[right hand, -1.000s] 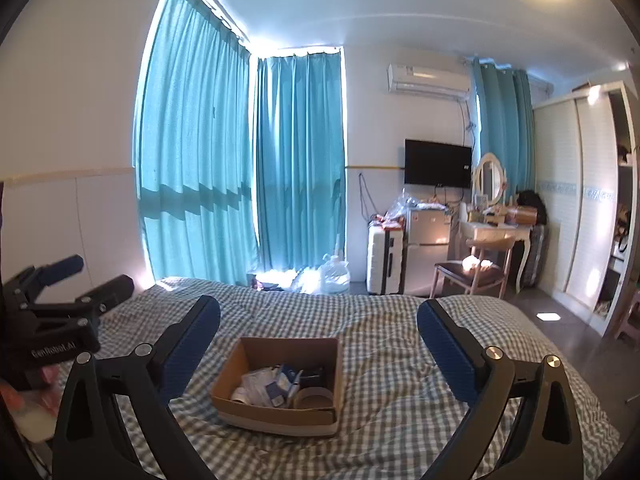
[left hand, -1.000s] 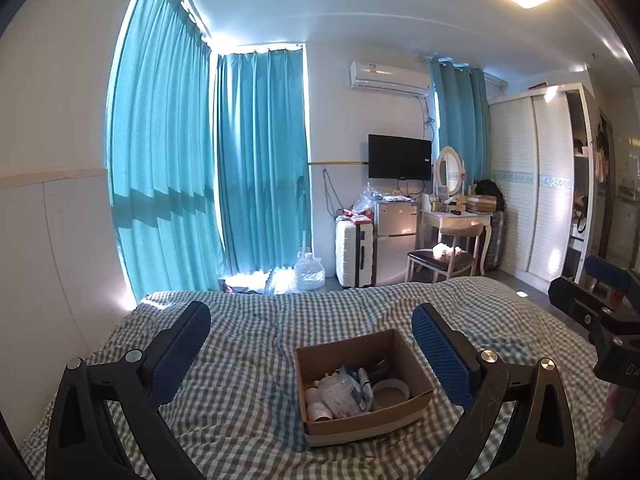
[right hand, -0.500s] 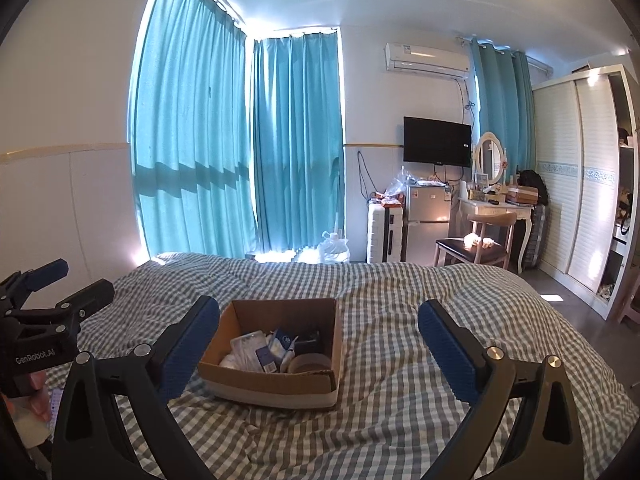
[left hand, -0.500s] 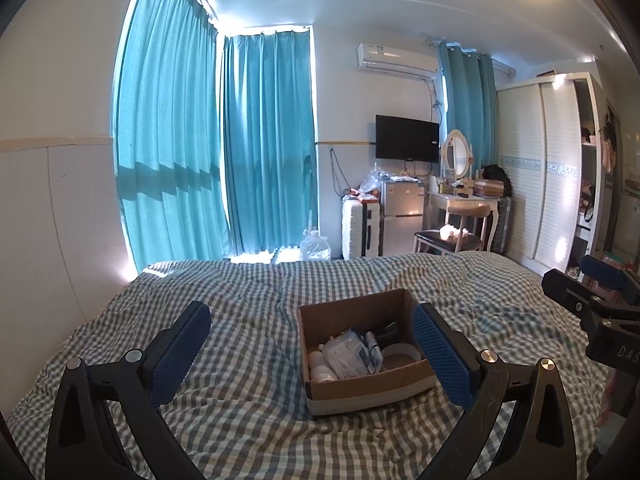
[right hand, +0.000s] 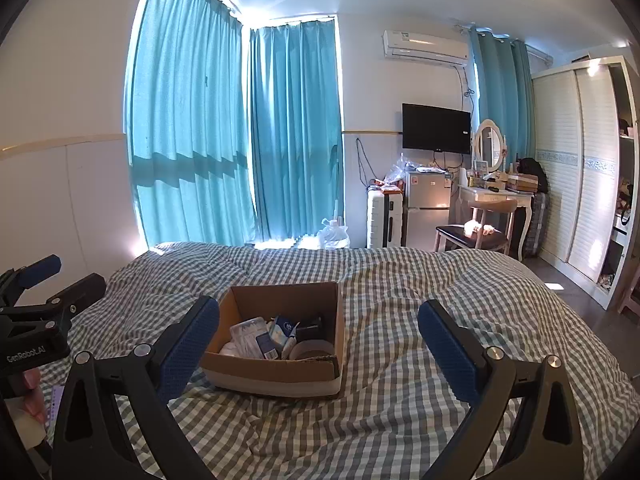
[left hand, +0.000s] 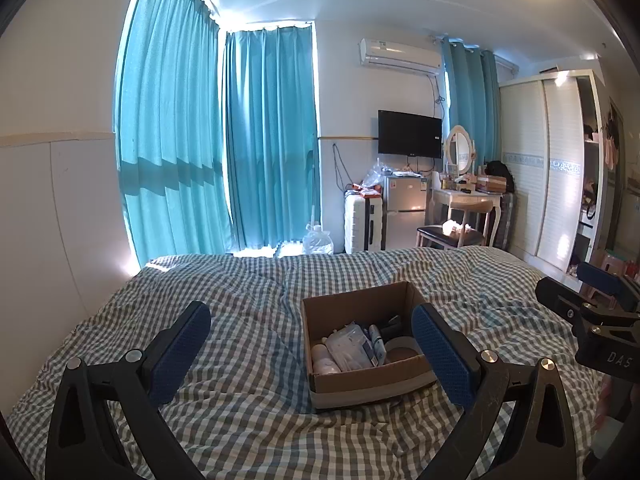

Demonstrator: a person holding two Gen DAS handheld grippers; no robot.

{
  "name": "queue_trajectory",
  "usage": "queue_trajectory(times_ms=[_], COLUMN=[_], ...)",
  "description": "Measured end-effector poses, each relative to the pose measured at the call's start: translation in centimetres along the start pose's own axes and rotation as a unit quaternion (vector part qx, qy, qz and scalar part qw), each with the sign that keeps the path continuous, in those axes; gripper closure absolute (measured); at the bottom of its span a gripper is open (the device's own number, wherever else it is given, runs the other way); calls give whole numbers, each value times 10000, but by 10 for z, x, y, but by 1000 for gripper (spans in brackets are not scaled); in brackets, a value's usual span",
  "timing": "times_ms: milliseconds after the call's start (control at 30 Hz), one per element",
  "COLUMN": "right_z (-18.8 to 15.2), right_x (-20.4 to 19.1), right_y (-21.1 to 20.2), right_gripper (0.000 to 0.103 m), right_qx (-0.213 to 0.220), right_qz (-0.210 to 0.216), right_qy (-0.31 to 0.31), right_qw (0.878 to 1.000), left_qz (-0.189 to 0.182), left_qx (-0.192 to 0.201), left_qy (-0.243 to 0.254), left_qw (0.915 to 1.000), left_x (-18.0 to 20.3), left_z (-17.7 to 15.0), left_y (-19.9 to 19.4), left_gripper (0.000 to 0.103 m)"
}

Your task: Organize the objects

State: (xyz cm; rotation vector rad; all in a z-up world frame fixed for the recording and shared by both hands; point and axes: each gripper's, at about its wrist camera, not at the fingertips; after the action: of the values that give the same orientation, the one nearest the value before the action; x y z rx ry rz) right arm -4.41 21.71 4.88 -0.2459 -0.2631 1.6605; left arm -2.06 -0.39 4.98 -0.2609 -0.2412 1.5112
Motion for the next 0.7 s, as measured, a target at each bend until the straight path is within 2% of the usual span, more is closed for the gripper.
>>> queue_trajectory(times_ms=[700], right_z=[-2], right_x=[1], right_y=[1], right_gripper=[3], right_qx=[-33], right_qz=[29], right_qy=[-6], right_qw=[10000], left_qz=[-18], left_qx=[-40], left_qy=[15], left_qw=[10000], left_x=[0], left_z=[-2], left_y=[4], left_gripper=[0])
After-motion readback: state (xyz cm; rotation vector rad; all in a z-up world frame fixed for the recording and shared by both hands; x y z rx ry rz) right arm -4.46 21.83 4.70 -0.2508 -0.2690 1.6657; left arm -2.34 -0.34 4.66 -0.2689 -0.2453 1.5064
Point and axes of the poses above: each gripper's, at about its wrist camera, not at the fingertips, and y roughly the way its jaws point, x to its right, z to its top, and after that the axes turned 5 degrees about -z, right-handed
